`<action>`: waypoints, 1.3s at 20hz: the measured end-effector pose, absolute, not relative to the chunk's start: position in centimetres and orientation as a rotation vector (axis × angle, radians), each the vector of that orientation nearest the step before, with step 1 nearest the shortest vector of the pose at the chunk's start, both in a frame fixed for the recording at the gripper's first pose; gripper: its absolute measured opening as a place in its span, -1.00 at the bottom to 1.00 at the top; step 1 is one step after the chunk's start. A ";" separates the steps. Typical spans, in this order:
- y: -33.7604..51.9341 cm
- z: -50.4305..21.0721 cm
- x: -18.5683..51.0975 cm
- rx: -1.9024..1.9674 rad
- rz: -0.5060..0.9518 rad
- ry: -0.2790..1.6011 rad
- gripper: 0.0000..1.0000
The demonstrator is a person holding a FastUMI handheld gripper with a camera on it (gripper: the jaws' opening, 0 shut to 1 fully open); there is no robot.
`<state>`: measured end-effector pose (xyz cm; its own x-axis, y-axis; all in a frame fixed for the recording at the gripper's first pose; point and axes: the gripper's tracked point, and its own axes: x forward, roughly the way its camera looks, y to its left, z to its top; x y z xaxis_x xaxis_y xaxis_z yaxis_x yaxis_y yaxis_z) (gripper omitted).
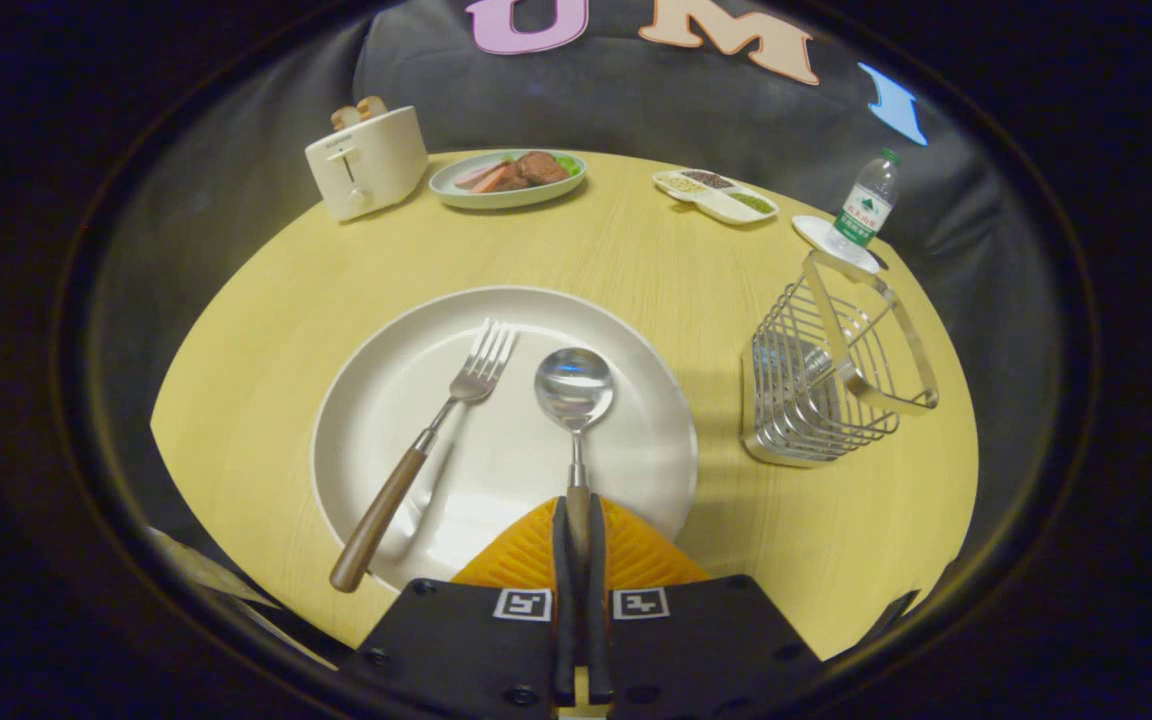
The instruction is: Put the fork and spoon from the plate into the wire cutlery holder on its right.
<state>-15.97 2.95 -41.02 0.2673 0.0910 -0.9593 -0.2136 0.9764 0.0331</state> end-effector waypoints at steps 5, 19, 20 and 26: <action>2.5 -39.3 -14.7 -0.116 0.213 1.265 -0.84; -2.5 -35.2 -10.8 -0.104 0.137 1.220 -0.84; -3.0 -35.1 -10.6 -0.103 0.128 1.217 -0.84; -7.0 -34.0 -9.4 -0.091 0.060 1.213 -0.84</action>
<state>-9.43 -6.99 -34.03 0.3489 -0.0027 -0.9371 -0.0946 0.9948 -0.0381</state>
